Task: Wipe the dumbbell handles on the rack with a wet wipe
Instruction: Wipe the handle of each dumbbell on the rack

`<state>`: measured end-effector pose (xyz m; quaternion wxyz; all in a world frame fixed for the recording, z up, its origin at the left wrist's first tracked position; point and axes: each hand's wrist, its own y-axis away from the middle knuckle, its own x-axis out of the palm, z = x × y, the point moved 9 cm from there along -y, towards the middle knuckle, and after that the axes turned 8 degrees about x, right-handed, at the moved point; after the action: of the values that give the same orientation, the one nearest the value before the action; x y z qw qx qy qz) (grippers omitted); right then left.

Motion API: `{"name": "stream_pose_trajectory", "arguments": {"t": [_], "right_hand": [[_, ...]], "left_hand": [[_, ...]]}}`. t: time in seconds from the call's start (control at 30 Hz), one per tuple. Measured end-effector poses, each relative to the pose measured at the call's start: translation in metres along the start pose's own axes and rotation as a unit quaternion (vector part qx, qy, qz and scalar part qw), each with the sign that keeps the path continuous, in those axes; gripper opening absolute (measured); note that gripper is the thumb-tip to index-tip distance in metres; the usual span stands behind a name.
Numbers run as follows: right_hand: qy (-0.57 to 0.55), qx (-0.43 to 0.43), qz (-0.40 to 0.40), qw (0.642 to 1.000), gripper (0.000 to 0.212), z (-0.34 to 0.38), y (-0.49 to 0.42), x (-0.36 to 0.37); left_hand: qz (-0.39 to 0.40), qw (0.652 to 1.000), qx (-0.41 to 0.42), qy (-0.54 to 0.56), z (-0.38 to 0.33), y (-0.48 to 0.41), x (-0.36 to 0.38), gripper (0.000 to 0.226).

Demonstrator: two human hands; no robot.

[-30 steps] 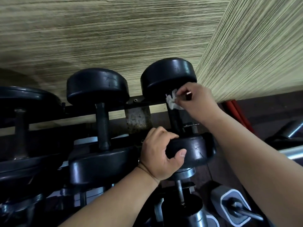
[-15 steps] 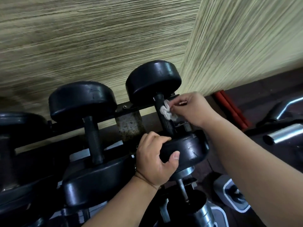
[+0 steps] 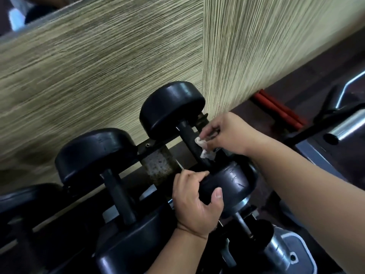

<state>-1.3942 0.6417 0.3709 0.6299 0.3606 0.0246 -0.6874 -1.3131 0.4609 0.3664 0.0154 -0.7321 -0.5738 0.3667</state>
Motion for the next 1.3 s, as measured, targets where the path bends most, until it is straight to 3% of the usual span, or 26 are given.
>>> {"name": "stream_pose_trajectory", "arguments": {"t": [0.23, 0.47, 0.6, 0.87, 1.03, 1.13, 1.3], "right_hand": [[-0.017, -0.022, -0.063, 0.998, 0.017, 0.035, -0.023, -0.006], [0.125, -0.073, 0.029, 0.989, 0.011, 0.033, 0.002, 0.007], [0.143, -0.08, 0.074, 0.984, 0.016, 0.024, 0.015, 0.008], [0.122, -0.161, -0.064, 0.977, 0.011, 0.06, -0.011, 0.003], [0.181, -0.25, -0.056, 0.95, 0.007, 0.07, 0.018, 0.024], [0.214, -0.255, -0.025, 0.943, 0.005, 0.069, 0.019, 0.026], [0.298, -0.3, -0.068, 0.904, 0.017, 0.08, -0.001, 0.026]], "left_hand": [[-0.009, 1.0, 0.004, 0.001, -0.003, 0.0, -0.001, 0.068], [-0.01, 1.0, 0.007, 0.005, -0.003, -0.001, -0.002, 0.067], [-0.008, 1.0, 0.005, 0.006, -0.003, 0.0, -0.002, 0.067], [-0.027, 1.0, 0.006, 0.007, -0.003, -0.001, -0.004, 0.068], [-0.036, 0.999, 0.01, -0.006, -0.004, 0.0, -0.006, 0.053], [-0.051, 0.999, 0.005, 0.004, -0.002, 0.0, -0.006, 0.045], [-0.081, 0.997, -0.005, 0.004, 0.0, 0.004, -0.005, 0.046]]}}
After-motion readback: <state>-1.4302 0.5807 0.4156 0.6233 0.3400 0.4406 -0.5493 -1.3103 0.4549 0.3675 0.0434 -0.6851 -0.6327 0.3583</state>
